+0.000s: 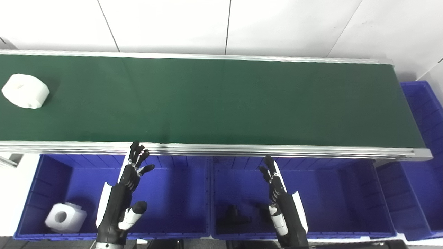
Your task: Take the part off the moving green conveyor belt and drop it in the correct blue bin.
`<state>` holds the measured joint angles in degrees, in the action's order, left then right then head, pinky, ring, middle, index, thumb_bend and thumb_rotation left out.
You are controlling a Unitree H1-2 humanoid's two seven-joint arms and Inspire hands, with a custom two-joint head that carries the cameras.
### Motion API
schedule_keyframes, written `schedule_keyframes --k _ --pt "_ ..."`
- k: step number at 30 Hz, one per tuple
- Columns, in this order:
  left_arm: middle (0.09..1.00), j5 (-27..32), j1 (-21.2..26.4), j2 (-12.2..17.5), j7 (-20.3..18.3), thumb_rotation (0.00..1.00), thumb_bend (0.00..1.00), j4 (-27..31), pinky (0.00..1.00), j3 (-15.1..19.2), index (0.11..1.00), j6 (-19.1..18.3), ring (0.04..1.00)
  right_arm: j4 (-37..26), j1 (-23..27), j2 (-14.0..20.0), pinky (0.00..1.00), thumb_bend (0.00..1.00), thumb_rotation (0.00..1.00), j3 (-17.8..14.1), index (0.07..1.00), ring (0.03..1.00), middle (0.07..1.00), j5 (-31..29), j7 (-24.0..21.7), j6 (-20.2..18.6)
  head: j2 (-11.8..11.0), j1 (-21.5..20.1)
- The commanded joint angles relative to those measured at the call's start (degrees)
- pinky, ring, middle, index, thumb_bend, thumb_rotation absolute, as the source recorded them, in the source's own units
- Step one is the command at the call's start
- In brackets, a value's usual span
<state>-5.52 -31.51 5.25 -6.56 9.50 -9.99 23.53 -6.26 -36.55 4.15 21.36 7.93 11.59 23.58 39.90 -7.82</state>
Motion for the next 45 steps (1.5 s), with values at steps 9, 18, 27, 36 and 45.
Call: schedule_keyframes --k 9,18,27,36,45 --pt "0.969 0.2 -0.1 0.3 0.1 0.90 1.00 0.5 0.80 -0.4 1.000 2.3 0.931 -0.6 -0.4 0.0 0.96 1.00 1.00 0.5 1.000 0.939 0.986 0.0 -0.5 3.3 -0.4 0.3" --pt "0.973 1.0 -0.1 0.4 -0.3 0.89 1.00 0.3 0.83 -0.6 1.000 2.5 0.944 -0.7 -0.5 0.0 0.96 1.00 1.00 0.5 1.000 0.949 0.991 0.0 -0.8 3.3 -0.4 0.4" --pt "0.969 0.2 -0.3 0.3 -0.2 0.90 1.00 0.8 0.81 -0.5 1.000 2.0 0.934 -0.7 -0.7 -0.2 0.97 1.00 1.00 0.4 1.000 0.948 0.991 0.4 -0.7 3.3 -0.5 0.7" --pt "0.956 -0.5 0.4 0.5 1.1 0.88 1.00 -3.0 0.80 -1.9 1.000 3.4 0.912 2.1 0.0 1.0 0.98 0.99 1.00 0.8 1.000 0.959 1.000 -0.4 -0.2 3.3 -8.6 4.4" --pt "0.939 -0.9 2.0 0.3 3.1 0.86 1.00 -6.0 0.78 -4.0 0.998 3.4 0.903 3.5 1.1 2.0 1.00 0.97 1.00 -0.2 1.000 0.998 1.000 -4.2 -2.2 3.3 -11.7 9.7"
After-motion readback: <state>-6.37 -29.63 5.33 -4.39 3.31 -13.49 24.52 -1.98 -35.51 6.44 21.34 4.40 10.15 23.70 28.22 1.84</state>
